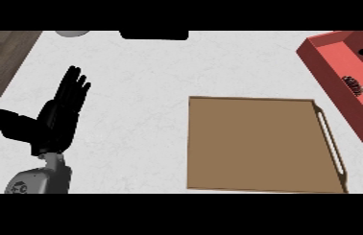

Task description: Pick the cupcake from the tray and place it in the cardboard box

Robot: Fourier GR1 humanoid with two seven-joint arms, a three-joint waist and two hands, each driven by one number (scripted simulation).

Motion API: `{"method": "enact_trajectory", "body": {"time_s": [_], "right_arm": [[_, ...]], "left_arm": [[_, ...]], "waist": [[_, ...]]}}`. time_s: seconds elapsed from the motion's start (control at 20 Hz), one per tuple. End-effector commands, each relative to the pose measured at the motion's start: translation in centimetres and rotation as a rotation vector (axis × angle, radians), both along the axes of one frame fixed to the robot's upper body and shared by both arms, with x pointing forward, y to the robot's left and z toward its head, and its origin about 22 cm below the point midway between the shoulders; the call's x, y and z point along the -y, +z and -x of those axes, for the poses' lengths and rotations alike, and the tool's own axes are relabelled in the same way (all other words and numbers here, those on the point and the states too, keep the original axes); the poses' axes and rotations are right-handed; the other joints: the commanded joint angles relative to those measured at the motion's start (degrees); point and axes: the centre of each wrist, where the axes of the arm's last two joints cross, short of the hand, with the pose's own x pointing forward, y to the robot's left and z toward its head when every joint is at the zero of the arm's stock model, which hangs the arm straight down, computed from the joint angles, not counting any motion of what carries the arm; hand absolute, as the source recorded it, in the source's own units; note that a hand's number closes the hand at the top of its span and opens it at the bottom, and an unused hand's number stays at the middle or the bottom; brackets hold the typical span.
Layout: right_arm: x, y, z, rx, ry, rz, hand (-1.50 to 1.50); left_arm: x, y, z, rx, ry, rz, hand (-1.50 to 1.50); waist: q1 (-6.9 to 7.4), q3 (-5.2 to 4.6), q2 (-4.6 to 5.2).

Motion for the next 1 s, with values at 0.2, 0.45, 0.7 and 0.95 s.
{"method": "enact_trajectory", "body": {"time_s": [0.2, 0.45, 0.7, 0.95], "right_arm": [[4.1, 0.6, 2.8, 0.187, 0.045, -0.356, -1.50], [5.9, -2.8, 5.4, 0.241, -0.006, -0.389, -1.50], [8.9, -1.1, 8.2, 0.294, -0.035, -0.384, -1.50], [9.5, -2.7, 9.5, 0.284, -0.026, -0.400, -1.50]], "left_arm": [[0.2, -1.0, 0.9, -0.017, 0.008, -0.004, 0.00], [0.1, 0.5, -0.7, 0.001, -0.012, -0.017, 0.00], [-0.8, -0.3, 0.2, 0.001, -0.001, -0.005, 0.00], [-0.1, 0.5, -0.4, -0.004, -0.002, -0.019, 0.00]], "waist": [[-0.08, -0.04, 0.13], [-0.18, -0.01, 0.25], [0.53, 0.04, 0.43], [0.12, 0.01, 0.27]]}}
